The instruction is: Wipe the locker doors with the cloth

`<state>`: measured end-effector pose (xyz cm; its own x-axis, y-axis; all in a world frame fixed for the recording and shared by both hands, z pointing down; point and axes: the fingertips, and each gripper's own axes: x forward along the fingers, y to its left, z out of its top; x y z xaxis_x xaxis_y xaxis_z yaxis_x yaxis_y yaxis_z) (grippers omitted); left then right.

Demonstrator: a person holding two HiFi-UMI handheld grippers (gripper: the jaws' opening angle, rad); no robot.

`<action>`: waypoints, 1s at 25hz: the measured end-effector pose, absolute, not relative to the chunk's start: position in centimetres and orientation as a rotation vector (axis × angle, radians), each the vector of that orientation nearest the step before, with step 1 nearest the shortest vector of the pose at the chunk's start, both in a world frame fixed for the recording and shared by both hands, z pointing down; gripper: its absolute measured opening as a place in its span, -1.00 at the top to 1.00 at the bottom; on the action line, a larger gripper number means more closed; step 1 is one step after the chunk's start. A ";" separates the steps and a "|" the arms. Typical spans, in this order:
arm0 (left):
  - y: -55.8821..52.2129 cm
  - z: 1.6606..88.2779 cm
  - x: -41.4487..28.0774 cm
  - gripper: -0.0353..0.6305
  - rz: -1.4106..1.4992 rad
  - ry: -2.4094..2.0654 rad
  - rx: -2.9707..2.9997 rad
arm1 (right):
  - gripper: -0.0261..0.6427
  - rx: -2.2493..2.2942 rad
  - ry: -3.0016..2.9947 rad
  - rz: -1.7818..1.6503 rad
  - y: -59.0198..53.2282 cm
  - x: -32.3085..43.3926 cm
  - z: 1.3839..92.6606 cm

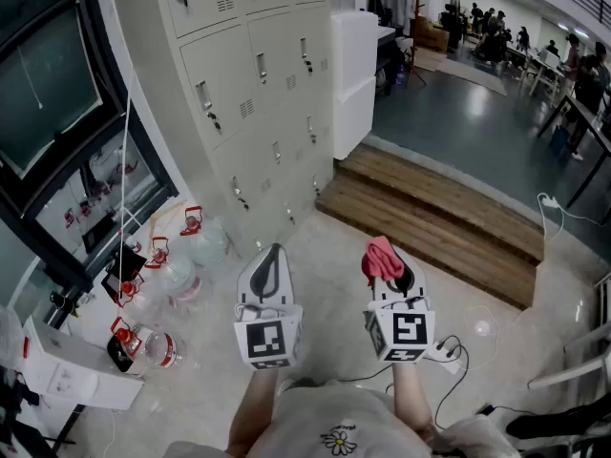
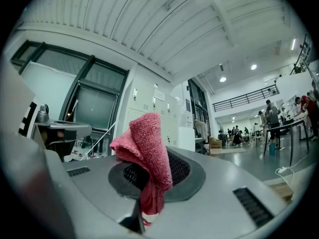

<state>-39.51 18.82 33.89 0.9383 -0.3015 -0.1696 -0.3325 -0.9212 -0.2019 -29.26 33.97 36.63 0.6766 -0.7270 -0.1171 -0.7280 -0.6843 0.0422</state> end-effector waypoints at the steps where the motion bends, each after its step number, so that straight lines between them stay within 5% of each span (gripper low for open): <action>1: 18.7 33.8 -39.4 0.84 0.198 0.477 -2.865 | 0.83 -2.864 1.245 0.192 33.9 -29.2 36.6; 25: 13.2 34.7 -32.8 0.84 0.166 0.518 -2.883 | 0.83 -2.790 1.381 -0.042 28.8 -23.4 40.7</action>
<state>-32.84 13.16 34.72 0.9321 -0.3315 -0.1462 -0.3547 -0.9169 -0.1827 -23.43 28.82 40.74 0.6064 -0.7951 0.0115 -0.7944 -0.6063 -0.0372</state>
